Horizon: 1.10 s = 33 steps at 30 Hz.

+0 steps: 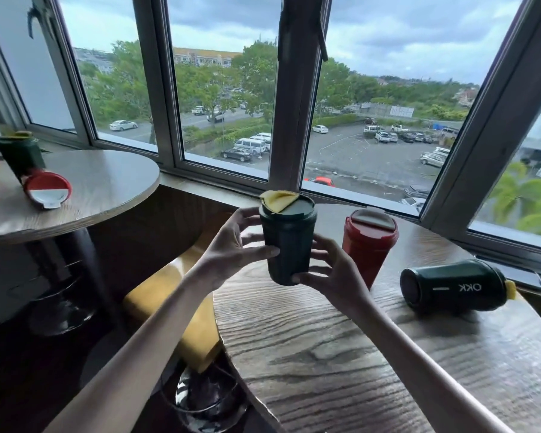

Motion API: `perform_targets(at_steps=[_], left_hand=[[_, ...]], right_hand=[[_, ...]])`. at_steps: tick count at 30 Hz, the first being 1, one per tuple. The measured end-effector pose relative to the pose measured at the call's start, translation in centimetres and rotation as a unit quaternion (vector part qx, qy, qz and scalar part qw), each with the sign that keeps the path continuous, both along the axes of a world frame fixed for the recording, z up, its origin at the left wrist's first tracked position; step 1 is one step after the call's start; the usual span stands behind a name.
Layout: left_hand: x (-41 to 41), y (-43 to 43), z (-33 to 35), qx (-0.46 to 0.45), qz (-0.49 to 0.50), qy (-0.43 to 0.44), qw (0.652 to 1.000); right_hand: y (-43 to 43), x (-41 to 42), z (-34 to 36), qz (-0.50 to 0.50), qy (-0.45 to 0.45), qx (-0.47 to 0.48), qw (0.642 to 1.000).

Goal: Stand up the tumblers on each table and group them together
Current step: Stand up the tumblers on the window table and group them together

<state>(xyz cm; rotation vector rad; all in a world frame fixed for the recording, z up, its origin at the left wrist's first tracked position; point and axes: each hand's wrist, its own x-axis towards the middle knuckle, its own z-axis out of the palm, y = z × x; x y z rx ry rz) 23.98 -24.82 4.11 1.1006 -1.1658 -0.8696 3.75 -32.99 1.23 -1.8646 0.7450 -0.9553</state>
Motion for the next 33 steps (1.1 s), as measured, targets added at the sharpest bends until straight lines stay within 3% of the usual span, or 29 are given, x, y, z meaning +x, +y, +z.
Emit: perform_targets(at_steps=[17,24,28,33], left_hand=[[-1.5,-0.5,-4.1,0.005,-0.002,-0.03,1.0],[-3.6,3.1,-4.9,-0.004,0.14,-0.057,0.989],[-6.4,4.8,-4.3,-0.012,0.106,-0.134,0.985],[-11.4,3.1,-2.4,-0.038,0.046,-0.264,0.963]], right_hand=[[0.7,-0.9,-1.9,0.002,0.072,0.027,0.997],[2.0,-3.9,-1.8,0.0,0.147,-0.008,0.989],[3.5,-7.4,-0.1,-0.01,0.178,-0.041,0.983],[3.7,-14.4,2.0,-0.104,0.186,-0.107,0.971]])
